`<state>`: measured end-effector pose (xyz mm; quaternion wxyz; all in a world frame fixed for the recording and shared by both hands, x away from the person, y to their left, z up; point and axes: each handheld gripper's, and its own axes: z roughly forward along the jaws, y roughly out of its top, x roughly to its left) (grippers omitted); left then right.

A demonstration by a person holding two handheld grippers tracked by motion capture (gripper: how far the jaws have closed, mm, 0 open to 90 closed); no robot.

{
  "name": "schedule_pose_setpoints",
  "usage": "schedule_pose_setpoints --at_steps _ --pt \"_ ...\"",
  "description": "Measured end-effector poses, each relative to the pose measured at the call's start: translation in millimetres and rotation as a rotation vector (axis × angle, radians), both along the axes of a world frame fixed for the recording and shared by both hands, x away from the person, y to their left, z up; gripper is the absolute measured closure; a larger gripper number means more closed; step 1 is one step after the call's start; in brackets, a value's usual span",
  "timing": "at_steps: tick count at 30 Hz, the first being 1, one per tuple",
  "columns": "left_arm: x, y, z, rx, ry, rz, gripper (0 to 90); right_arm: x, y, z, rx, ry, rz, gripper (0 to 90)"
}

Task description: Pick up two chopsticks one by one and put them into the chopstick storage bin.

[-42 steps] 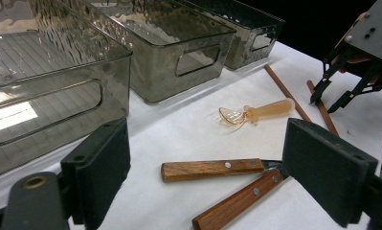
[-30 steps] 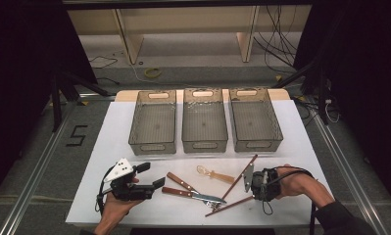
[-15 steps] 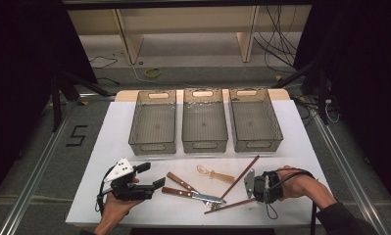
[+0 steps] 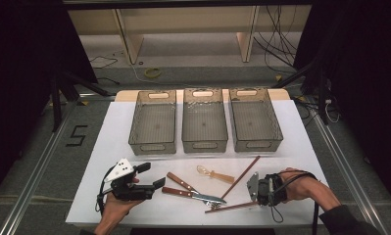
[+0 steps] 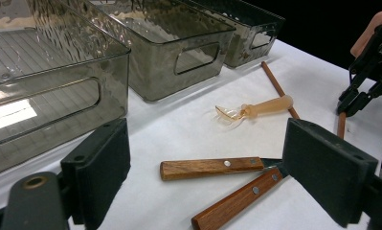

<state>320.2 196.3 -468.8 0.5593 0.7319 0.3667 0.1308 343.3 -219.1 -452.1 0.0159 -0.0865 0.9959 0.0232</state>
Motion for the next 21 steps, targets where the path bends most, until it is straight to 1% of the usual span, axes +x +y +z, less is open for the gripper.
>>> schedule_pose_setpoints --at_steps 1,4,6,9,11,13,14,15,16,17,18,19,21 --pt "0.0 0.1 0.0 0.000 0.000 0.000 16.0 -0.4 -0.9 -0.1 0.008 -0.002 -0.001 84.4" --pt "0.1 -0.1 -0.1 0.001 0.000 0.000 16.0 -2.9 -3.5 1.3 0.014 0.024 -0.006 84.5" --pt "0.2 -0.1 -0.1 0.002 0.000 -0.001 16.0 -5.2 -4.2 1.9 0.019 0.029 -0.003 84.5" --pt "0.4 0.1 -0.2 0.001 0.001 -0.001 16.0 -7.0 -4.5 5.4 0.050 0.029 0.001 84.5" --pt "0.6 0.2 -0.2 0.000 0.003 -0.002 16.0 -8.6 -3.3 8.7 0.059 0.025 -0.001 84.5" --pt "1.0 -0.3 0.0 0.002 0.010 -0.007 16.0 -8.8 -1.0 11.9 0.074 0.005 0.005 84.5" --pt "1.2 -0.4 0.3 0.005 0.011 -0.010 15.8 -8.5 0.6 14.2 0.093 -0.001 0.010 84.5" --pt "1.6 -0.5 1.0 0.007 0.013 -0.018 15.8 -8.7 1.9 16.0 0.101 -0.003 0.005 84.5" --pt "1.7 -1.1 1.5 0.003 0.018 -0.022 15.8 -8.1 4.6 18.4 0.119 -0.014 0.016 84.5" --pt "1.9 -2.0 3.0 0.006 0.024 -0.034 15.8 -8.1 6.4 19.9 0.124 -0.018 0.019 84.5" --pt "2.2 -2.9 4.7 0.013 0.029 -0.048 15.8 -7.8 9.7 21.6 0.131 -0.037 0.024 84.5" --pt "2.7 -4.3 6.5 0.020 0.037 -0.063 16.0 -7.0 12.2 23.0 0.126 -0.054 0.026 84.5" --pt "4.6 -8.4 9.3 0.047 0.059 -0.090 16.7 -5.1 16.3 25.1 0.132 -0.073 0.020 84.5"
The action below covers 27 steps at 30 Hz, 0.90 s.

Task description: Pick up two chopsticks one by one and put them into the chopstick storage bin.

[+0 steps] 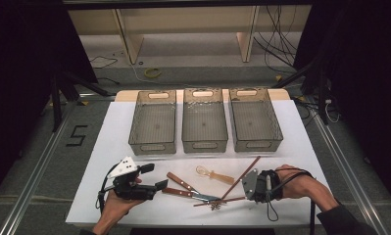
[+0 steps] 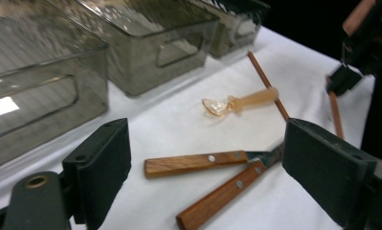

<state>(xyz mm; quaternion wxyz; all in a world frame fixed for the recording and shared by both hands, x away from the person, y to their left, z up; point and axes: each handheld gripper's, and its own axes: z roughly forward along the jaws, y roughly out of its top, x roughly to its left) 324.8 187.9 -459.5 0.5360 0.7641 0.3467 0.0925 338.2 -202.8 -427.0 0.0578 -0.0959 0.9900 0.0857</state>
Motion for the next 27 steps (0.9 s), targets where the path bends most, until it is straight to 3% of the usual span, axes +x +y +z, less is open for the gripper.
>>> schedule_pose_setpoints --at_steps 3,7,15,21,27 --pt "1.9 -8.3 3.4 0.050 0.021 -0.039 17.0 3.0 7.7 2.1 0.008 -0.026 -0.003 84.5" --pt "5.0 -24.3 9.8 0.151 0.025 -0.095 18.0 6.4 19.7 2.0 -0.006 -0.053 0.019 84.4" --pt "12.3 -58.1 24.8 0.261 0.039 -0.202 22.4 10.9 37.7 3.4 -0.015 -0.081 0.032 84.4" --pt "12.8 -76.5 23.2 0.338 0.097 -0.288 28.5 10.4 49.4 5.3 -0.021 -0.101 0.039 84.4" --pt "14.7 -91.5 22.2 0.397 0.121 -0.348 35.0 12.2 63.5 9.6 -0.035 -0.135 0.067 84.4"
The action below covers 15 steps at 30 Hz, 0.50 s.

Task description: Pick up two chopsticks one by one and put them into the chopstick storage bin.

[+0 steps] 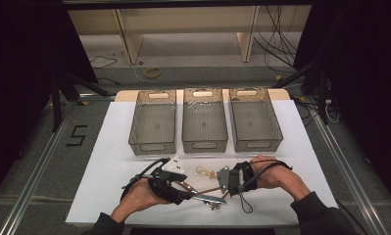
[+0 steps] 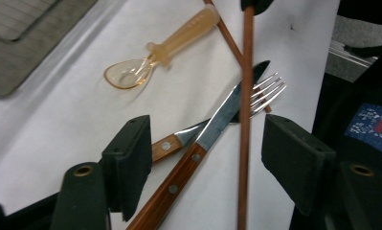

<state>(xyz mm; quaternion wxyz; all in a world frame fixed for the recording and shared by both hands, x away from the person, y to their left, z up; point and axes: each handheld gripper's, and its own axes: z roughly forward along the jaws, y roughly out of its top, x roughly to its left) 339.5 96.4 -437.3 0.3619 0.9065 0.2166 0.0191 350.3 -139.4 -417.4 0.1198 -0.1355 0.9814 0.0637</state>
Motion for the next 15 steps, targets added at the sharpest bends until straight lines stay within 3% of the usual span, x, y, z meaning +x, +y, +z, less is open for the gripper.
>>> schedule_pose_setpoints --at_steps 4,6,15 --pt "-0.3 -10.0 1.8 0.037 -0.023 -0.029 40.3 -1.1 9.3 2.4 0.013 0.005 0.012 84.4" --pt "1.1 -14.9 2.2 0.040 -0.015 -0.044 44.3 -0.9 12.5 2.5 0.012 -0.017 0.034 84.4" --pt "2.4 -26.7 -1.1 0.083 -0.025 -0.096 58.9 -5.2 21.4 3.9 0.012 -0.032 0.059 84.4"
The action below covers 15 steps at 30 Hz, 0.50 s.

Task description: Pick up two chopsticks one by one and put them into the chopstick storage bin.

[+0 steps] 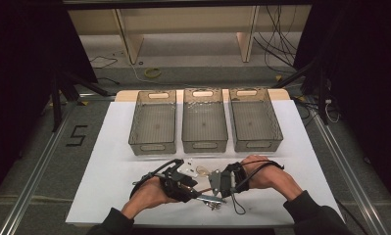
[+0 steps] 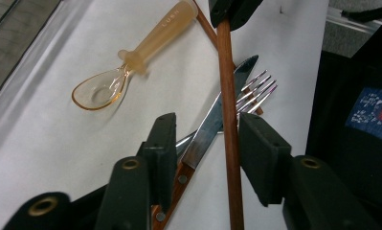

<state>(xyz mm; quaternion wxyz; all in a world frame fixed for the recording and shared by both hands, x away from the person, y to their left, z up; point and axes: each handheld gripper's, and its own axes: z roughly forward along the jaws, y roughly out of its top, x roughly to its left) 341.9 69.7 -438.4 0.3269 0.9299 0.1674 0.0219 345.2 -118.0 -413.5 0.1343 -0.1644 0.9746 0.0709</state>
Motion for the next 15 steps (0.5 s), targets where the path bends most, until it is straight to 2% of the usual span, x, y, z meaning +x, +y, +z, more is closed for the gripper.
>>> schedule_pose_setpoints --at_steps 4,6,10,12,15 --pt "-1.0 -2.2 -0.9 0.008 0.000 -0.017 64.5 -0.2 2.6 0.0 -0.011 -0.005 0.005 84.4" --pt "-0.7 -2.6 -1.1 0.016 0.002 -0.025 66.9 -0.7 3.4 -0.7 0.001 -0.010 0.002 84.4" --pt "-1.9 -4.4 -1.9 0.029 0.011 -0.047 73.2 -1.3 5.5 -0.4 -0.015 -0.014 0.003 84.4" --pt "-2.4 -5.8 -2.8 0.033 0.015 -0.054 78.0 -1.3 6.4 -0.5 -0.011 -0.015 0.007 84.4" --pt "-2.6 -6.9 -4.0 0.036 0.021 -0.056 80.7 -1.0 6.8 -0.8 0.000 -0.024 0.016 84.4"
